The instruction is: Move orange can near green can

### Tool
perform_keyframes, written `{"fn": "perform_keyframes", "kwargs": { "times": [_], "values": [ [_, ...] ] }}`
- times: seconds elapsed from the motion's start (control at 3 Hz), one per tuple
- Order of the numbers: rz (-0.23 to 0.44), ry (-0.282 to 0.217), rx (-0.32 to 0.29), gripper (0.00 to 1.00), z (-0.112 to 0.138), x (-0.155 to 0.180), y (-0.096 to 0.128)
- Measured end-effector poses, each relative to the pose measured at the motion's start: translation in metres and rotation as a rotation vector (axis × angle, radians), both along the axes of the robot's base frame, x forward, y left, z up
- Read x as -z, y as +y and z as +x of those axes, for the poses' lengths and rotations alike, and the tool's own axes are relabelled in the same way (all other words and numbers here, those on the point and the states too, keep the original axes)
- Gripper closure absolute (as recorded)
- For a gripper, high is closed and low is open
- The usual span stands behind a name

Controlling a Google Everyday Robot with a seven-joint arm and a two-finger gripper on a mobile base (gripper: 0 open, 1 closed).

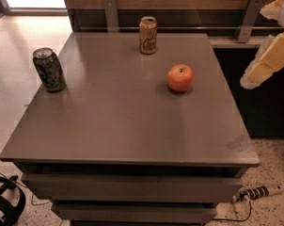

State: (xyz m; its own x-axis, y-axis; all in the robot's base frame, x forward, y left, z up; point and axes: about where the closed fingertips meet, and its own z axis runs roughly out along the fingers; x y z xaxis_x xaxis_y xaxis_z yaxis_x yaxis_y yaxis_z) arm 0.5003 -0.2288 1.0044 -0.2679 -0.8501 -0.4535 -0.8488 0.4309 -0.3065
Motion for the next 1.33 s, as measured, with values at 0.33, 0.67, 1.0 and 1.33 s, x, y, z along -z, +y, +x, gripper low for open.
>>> {"fn": "perform_keyframes", "kwargs": {
  "times": [0.33, 0.67, 1.0, 1.33],
  "values": [
    [0.175, -0.093, 0.052, 0.0, 0.049, -0.01, -0.001],
    [0.321, -0.159, 0.097, 0.0, 0.088, -0.018, 0.004],
    [0.443, -0.193, 0.106, 0.0, 0.12, -0.019, 0.023],
    [0.579, -0.216, 0.089, 0.0, 0.15, -0.019, 0.059]
  ]
}}
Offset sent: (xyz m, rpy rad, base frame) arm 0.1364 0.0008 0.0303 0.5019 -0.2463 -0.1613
